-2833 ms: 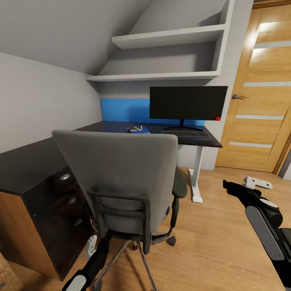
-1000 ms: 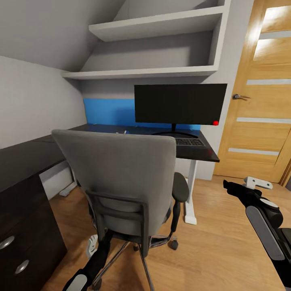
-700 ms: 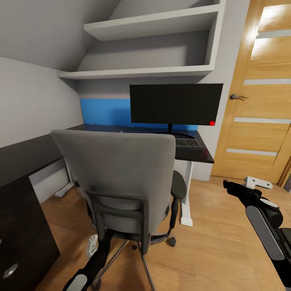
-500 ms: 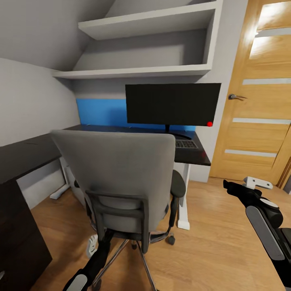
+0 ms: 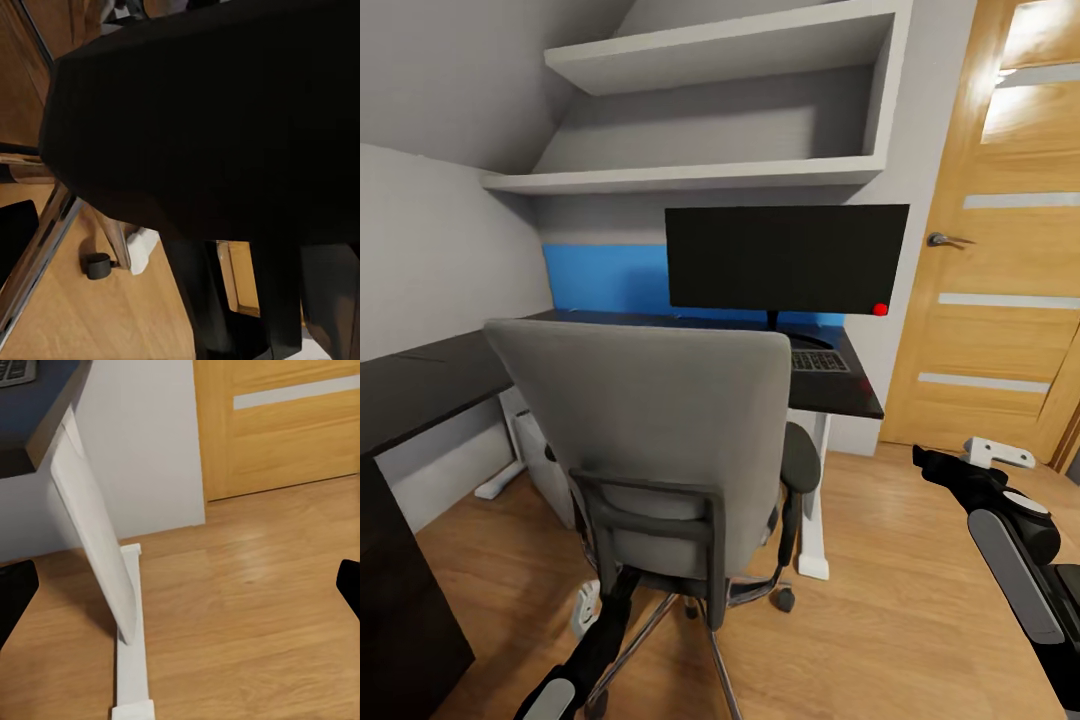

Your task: In the bedroom, organize the workspace by keeping the computer under the desk, ensuring the monitor is on the desk, placing the keyboard on the desk next to the monitor, placing the mouse on the desk next to the keyboard, moving the folder from the swivel chair onto the desk next to the mouse, stacking the notebook on top of the folder with the pen on top of the notebook, and positioning the swivel chair next to the desk.

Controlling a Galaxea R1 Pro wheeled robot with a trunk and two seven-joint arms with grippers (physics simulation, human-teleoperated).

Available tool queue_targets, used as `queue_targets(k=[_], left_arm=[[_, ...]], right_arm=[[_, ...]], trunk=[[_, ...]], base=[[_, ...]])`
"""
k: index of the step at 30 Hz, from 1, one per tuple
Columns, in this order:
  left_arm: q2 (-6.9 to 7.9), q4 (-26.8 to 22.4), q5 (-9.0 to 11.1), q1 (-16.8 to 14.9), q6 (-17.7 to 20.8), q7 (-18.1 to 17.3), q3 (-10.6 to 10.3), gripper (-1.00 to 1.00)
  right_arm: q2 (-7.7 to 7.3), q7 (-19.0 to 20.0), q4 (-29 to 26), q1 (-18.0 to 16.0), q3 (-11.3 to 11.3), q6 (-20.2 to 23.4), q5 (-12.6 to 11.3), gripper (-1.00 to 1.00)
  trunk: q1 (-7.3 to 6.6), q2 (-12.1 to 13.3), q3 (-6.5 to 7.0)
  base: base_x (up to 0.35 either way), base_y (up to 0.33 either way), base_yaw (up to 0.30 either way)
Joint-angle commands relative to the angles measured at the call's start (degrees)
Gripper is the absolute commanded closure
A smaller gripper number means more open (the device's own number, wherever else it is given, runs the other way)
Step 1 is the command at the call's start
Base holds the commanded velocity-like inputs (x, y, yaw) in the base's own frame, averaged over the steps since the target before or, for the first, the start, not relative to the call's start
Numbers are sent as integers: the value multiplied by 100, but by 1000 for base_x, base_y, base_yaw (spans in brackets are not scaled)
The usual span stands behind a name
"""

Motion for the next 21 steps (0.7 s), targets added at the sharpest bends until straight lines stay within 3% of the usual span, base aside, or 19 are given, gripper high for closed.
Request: queue_targets(k=[1,7,21], left_arm=[[0,2,54,-2,36,-18,-8,-100],[-6,2,53,-2,32,-15,-11,-100],[-15,2,54,-2,32,-20,-14,-100]], right_arm=[[-3,-51,-8,-4,4,12,-57,-100],[-3,-51,-8,-5,4,12,-57,-100],[-3,-58,-8,-6,4,12,-57,-100]], trunk=[[2,-2,-6],[2,-2,-6],[2,-2,-6]], base=[[294,-2,0],[201,-1,0],[18,0,0]])
